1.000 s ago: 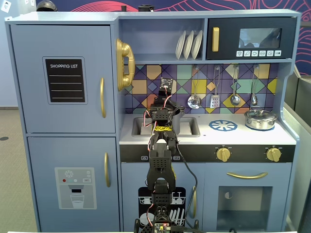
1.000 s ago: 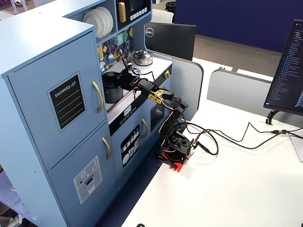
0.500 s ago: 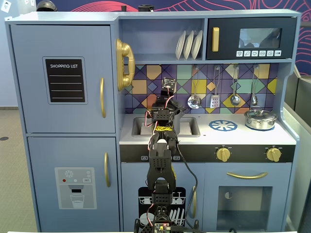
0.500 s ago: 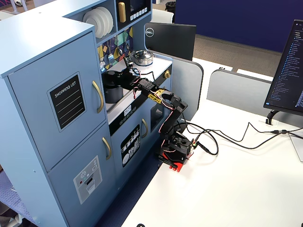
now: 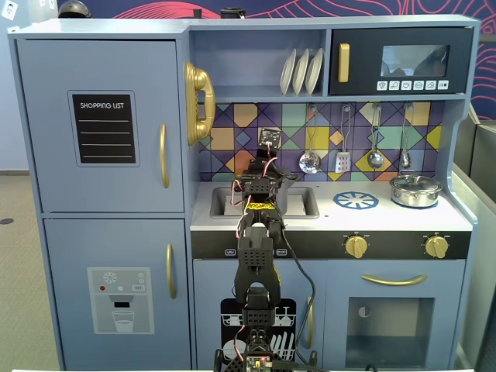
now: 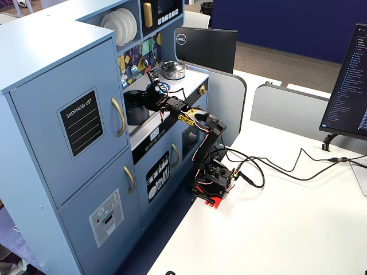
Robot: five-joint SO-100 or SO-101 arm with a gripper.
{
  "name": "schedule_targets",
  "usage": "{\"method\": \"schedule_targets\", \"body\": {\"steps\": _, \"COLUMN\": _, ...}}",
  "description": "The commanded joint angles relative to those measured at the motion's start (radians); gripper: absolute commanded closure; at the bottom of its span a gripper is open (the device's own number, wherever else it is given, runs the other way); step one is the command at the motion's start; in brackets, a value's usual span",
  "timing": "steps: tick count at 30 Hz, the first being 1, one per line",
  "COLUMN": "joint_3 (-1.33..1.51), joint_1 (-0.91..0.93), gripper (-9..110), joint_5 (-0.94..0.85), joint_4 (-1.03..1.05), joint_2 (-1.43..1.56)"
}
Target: Pick up the lid from the counter and put it on the gray recipient
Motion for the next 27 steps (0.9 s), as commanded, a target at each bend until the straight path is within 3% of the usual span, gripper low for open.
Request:
{"method": "schedule_targets", "body": {"steps": 1, "joint_3": -0.009, "joint_1": 0.003, "gripper": 102, "joint_5": 0.011, "joint_4": -0.048, "joint_2": 0.003}}
{"method": "schedule_targets", "body": {"steps": 20, "joint_3": 0.028, "joint_1": -0.025, "gripper": 102, "joint_5": -0.029, "joint_4": -0.006, "joint_2": 0.028}}
{"method": "schedule_targets", "body": {"steps": 27, "joint_3": 0.029, "joint_1": -0.034, "gripper": 83, "joint_5": -0.103, "joint_4": 0.213, "joint_2": 0.144}}
